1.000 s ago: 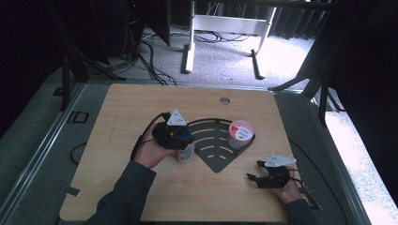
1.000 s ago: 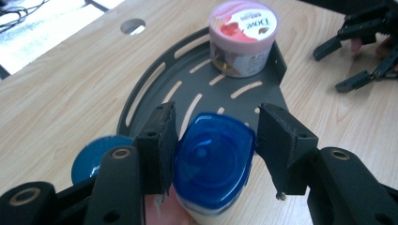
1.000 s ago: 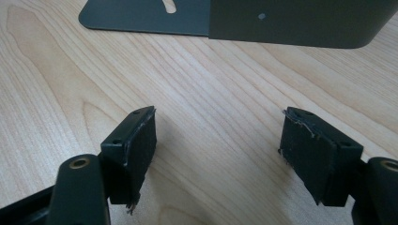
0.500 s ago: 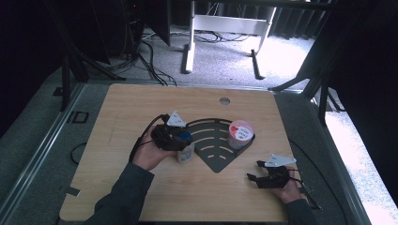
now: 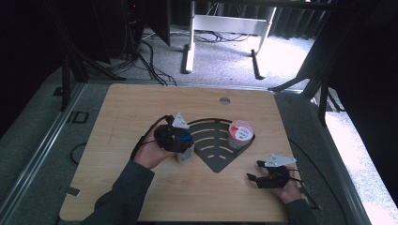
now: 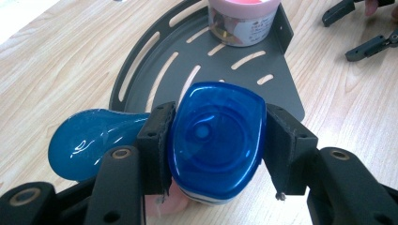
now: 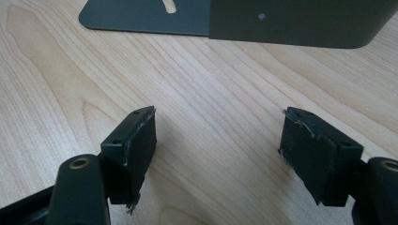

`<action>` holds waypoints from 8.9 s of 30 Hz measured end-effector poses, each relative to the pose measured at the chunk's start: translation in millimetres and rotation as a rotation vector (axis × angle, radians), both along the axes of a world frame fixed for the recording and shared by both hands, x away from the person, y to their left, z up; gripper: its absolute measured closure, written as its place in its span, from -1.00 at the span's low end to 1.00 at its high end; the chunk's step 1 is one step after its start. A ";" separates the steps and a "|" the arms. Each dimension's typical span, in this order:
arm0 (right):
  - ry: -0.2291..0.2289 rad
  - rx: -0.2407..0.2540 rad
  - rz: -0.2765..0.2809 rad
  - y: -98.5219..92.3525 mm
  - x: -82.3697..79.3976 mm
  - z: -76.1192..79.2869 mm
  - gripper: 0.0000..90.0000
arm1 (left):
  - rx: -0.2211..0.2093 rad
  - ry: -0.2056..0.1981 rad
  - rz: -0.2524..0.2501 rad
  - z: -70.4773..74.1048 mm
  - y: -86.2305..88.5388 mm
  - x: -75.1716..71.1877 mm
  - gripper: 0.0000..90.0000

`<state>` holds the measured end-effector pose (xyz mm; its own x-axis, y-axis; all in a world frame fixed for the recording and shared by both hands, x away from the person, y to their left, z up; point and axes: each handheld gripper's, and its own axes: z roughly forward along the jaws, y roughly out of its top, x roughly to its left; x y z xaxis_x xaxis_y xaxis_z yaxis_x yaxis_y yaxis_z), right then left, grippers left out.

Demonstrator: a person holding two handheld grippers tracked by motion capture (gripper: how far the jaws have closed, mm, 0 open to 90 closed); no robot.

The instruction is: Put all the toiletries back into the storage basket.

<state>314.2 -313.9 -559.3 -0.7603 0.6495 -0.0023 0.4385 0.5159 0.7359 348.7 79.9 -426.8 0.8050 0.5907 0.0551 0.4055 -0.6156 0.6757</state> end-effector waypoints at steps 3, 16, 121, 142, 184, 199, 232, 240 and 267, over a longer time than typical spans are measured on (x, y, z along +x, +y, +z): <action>0.000 0.000 0.000 0.0 0.0 0.0 -0.40 | 0.003 0.007 0.000 -1.1 0.0 1.2 0.12; 0.000 0.000 0.000 0.0 0.0 0.0 -0.40 | -0.027 0.082 -0.053 -1.2 -3.2 -0.7 0.20; 0.000 0.001 0.000 0.0 0.0 0.0 -0.40 | 0.281 0.190 -0.191 -20.7 -40.6 7.7 0.23; 0.000 0.001 0.000 -0.1 0.1 0.0 -0.40 | 0.259 0.191 -0.218 -15.6 -56.7 8.1 0.22; 0.000 -0.001 0.006 -0.4 0.5 0.0 -0.40 | 0.211 0.172 -0.181 -11.1 -86.2 26.7 0.22; 0.000 -0.001 0.006 -0.4 0.5 0.0 -0.40 | 0.197 0.170 -0.134 -11.0 -92.4 36.0 0.22; 0.001 -0.001 0.009 -0.7 0.6 0.1 -0.40 | 0.158 0.161 -0.073 -9.4 -103.3 53.5 0.22; 0.001 -0.001 0.009 -0.6 0.6 0.1 -0.40 | 0.141 0.160 -0.047 -12.3 -101.4 61.1 0.22; 0.001 -0.001 0.011 -0.7 0.7 0.1 -0.40 | 0.090 0.123 0.051 -13.5 -117.1 82.7 0.23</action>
